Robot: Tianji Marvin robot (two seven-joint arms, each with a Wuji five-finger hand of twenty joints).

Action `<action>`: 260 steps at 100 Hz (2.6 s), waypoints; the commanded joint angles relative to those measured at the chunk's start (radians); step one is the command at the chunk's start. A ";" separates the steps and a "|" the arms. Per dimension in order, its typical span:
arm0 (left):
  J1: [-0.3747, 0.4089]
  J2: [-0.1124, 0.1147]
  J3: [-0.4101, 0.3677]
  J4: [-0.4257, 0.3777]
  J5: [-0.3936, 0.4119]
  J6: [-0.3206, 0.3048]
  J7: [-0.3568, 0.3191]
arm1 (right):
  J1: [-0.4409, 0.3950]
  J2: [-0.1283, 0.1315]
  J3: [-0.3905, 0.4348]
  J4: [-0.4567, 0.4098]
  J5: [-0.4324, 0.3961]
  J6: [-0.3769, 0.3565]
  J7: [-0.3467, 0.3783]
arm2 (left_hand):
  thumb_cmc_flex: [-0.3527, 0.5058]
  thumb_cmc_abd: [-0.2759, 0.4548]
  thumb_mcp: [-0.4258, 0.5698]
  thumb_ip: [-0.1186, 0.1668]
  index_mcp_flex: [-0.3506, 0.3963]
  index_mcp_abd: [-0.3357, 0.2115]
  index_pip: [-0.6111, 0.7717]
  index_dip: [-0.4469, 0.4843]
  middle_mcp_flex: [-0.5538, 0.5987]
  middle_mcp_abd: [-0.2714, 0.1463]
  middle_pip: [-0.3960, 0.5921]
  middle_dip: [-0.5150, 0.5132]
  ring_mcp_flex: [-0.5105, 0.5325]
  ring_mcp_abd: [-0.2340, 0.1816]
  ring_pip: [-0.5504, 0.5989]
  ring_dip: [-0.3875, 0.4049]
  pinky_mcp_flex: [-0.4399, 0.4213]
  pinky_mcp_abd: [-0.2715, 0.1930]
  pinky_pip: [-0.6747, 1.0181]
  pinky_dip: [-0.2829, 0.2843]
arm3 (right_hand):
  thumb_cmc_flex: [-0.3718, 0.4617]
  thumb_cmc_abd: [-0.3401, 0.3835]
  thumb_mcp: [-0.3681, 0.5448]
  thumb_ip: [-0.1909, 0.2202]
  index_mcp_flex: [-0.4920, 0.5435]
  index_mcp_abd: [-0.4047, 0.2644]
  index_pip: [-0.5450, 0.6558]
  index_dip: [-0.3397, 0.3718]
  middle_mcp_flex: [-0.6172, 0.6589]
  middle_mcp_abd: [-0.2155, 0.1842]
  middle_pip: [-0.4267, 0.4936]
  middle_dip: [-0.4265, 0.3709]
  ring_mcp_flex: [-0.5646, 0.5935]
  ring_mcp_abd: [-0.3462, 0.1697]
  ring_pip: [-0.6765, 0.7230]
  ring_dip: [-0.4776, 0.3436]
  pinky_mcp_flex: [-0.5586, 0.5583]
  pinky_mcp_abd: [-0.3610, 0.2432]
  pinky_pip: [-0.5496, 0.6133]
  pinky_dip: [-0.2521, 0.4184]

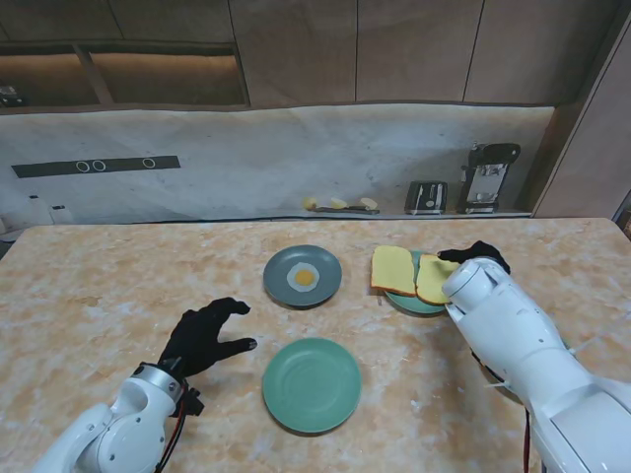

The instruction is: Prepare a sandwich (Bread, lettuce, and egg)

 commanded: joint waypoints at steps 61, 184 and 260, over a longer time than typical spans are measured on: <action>0.009 0.000 -0.010 0.004 0.007 0.004 -0.009 | 0.038 -0.065 0.007 0.096 0.043 0.012 -0.055 | 0.004 0.032 -0.016 0.015 0.016 -0.014 0.003 0.016 -0.011 -0.011 0.002 0.003 -0.017 -0.005 0.020 0.012 -0.004 0.003 0.014 0.022 | 0.137 -0.069 0.098 -0.025 0.001 -0.111 0.223 0.246 0.001 -0.072 0.148 0.084 -0.003 -0.095 0.156 0.127 0.043 -0.041 0.059 0.028; 0.011 -0.001 -0.022 0.015 0.017 -0.023 0.007 | -0.004 -0.069 0.080 -0.010 0.083 0.001 -0.122 | 0.011 0.033 -0.015 0.015 0.025 -0.025 0.012 0.018 -0.007 -0.012 0.005 0.003 -0.013 -0.005 0.022 0.012 -0.001 0.002 0.017 0.021 | 0.365 -0.115 0.271 -0.137 -0.027 -0.163 0.678 0.153 0.043 -0.098 0.158 0.027 0.072 -0.096 0.129 0.096 0.161 -0.029 0.026 -0.043; 0.052 -0.005 -0.054 -0.004 0.031 -0.060 0.037 | -0.113 -0.030 0.129 -0.264 0.070 0.062 -0.104 | 0.011 0.040 -0.015 0.016 0.010 -0.028 0.005 0.016 -0.013 -0.012 0.003 0.002 -0.016 -0.006 0.022 0.012 -0.002 0.000 0.016 0.020 | 0.379 -0.200 0.352 -0.129 0.028 -0.146 0.651 0.141 0.189 -0.011 0.136 -0.006 0.337 -0.043 0.109 0.032 0.502 0.056 0.039 -0.142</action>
